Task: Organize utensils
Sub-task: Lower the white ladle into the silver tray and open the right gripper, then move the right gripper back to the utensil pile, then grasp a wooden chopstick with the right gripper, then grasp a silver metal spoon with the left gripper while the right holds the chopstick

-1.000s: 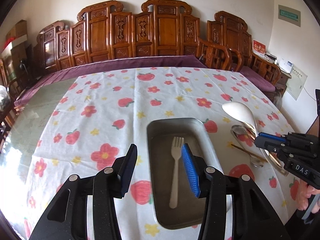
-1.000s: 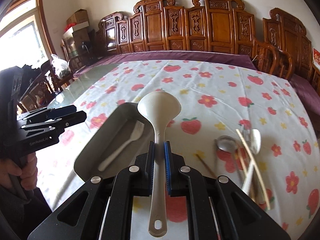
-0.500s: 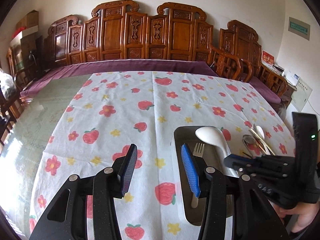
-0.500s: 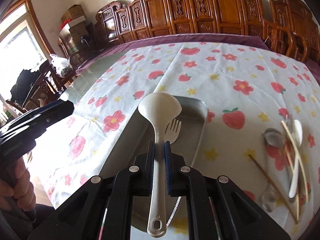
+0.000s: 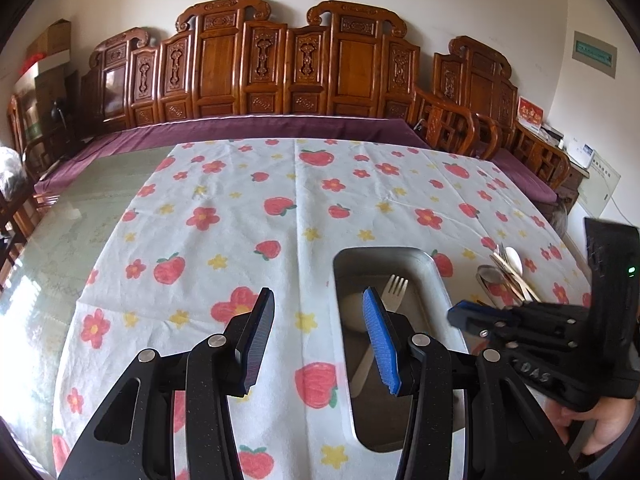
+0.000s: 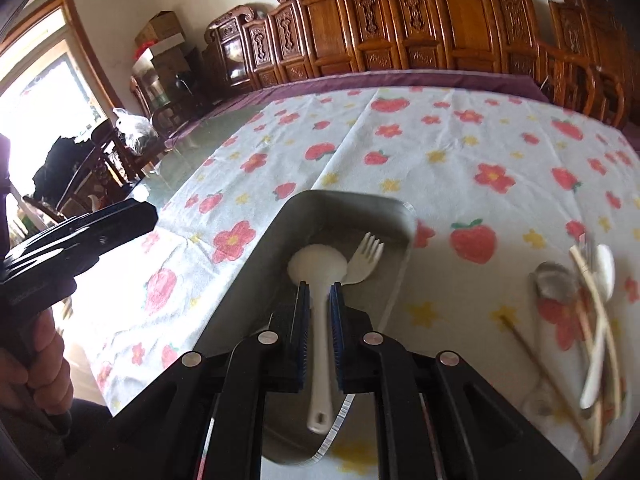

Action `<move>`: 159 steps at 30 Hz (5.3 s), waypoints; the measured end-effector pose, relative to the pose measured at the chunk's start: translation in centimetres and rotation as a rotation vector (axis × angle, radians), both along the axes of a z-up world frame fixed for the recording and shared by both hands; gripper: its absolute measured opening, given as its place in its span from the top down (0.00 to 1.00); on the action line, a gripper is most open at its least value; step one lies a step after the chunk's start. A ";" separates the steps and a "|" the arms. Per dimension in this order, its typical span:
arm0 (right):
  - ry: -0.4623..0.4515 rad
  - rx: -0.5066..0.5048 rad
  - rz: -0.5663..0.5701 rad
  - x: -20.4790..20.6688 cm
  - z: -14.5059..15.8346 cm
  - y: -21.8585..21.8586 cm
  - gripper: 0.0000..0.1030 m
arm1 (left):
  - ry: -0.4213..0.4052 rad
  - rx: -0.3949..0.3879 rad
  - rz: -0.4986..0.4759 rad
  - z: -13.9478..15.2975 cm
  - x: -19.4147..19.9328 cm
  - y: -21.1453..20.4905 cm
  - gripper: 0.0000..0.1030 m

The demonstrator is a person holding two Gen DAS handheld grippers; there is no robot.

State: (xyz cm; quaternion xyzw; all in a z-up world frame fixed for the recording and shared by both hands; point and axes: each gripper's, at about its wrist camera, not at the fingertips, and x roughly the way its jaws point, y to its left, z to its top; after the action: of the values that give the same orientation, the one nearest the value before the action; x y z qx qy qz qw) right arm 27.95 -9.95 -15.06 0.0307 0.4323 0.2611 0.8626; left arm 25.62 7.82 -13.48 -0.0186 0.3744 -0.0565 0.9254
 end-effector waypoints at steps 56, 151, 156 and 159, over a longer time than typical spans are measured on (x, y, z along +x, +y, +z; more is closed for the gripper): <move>-0.009 -0.273 -0.079 -2.7 -6.6 -16.8 0.95 | 0.029 0.031 -0.242 -3.6 -3.3 -15.7 0.29; 0.004 -0.053 -0.191 -1.4 -4.3 -27.5 0.94 | 0.347 0.173 -0.228 -11.7 5.1 -25.8 0.90; 0.007 -0.056 -0.188 -1.3 -4.4 -27.4 0.94 | 0.337 0.157 -0.234 -11.0 3.9 -24.7 0.85; 0.006 -0.059 -0.186 -1.3 -4.5 -27.2 0.94 | 0.329 0.158 -0.254 -10.7 3.0 -24.6 0.69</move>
State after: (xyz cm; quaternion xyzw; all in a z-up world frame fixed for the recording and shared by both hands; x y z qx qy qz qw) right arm 26.62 -37.19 -19.52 0.0463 0.4376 0.1670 0.8823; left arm 28.63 -16.75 -24.22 0.0921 0.5228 -0.1392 0.8359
